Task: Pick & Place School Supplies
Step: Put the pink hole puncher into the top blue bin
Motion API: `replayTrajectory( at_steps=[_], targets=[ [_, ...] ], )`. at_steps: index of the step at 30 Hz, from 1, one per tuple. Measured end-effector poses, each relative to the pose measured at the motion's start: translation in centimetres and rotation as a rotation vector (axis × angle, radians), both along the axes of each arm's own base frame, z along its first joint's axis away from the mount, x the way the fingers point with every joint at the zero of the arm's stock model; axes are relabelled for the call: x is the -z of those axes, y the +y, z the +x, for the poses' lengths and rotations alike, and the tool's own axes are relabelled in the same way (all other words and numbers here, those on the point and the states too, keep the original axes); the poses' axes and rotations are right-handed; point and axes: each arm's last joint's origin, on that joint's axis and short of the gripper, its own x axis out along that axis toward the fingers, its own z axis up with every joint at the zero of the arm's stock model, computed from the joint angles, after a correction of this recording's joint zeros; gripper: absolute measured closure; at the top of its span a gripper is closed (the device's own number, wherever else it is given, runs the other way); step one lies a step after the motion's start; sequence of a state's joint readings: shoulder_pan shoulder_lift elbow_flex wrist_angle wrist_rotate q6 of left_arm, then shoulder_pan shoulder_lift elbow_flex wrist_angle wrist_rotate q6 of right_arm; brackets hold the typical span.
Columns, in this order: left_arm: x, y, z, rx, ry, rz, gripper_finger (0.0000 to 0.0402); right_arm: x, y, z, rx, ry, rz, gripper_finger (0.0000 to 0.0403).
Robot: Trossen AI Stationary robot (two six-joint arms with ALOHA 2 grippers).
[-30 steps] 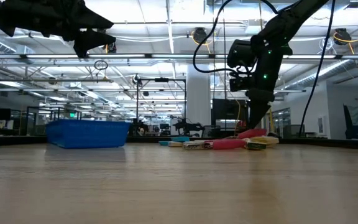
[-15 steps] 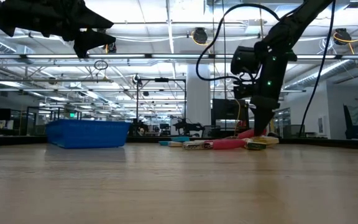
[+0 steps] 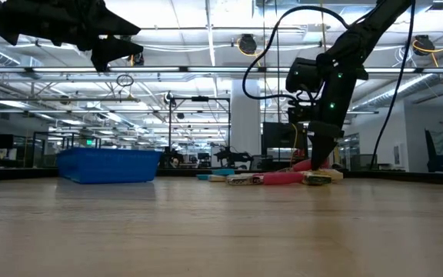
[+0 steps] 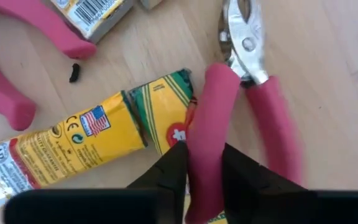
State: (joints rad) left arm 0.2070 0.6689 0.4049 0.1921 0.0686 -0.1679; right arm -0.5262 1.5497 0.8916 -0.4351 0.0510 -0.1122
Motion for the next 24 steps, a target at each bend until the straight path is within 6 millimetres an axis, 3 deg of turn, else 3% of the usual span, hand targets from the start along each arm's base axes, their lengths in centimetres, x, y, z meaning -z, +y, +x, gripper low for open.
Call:
replayTrajectory(
  at_steps=[4,14,19,24],
  targets=[
    [0.0,0.0,0.0,0.001,0.002,0.013,0.0172,0.0,0.1,0.1,-0.016,0.001,-0.009,0.0363],
    [0.0,0.0,0.0,0.000,0.000,0.008,0.0172,-1.1,0.1,0.4,-0.014,-0.036,-0.121,0.0362],
    [-0.1,0.1,0.0,-0.037,-0.010,0.013,0.0172,-2.2,1.5,2.0,-0.056,-0.173,-0.172,0.0364],
    [-0.4,0.3,0.0,-0.105,-0.034,0.032,0.0172,-2.8,4.3,4.1,-0.157,-0.355,-0.229,0.0363]
  ],
)
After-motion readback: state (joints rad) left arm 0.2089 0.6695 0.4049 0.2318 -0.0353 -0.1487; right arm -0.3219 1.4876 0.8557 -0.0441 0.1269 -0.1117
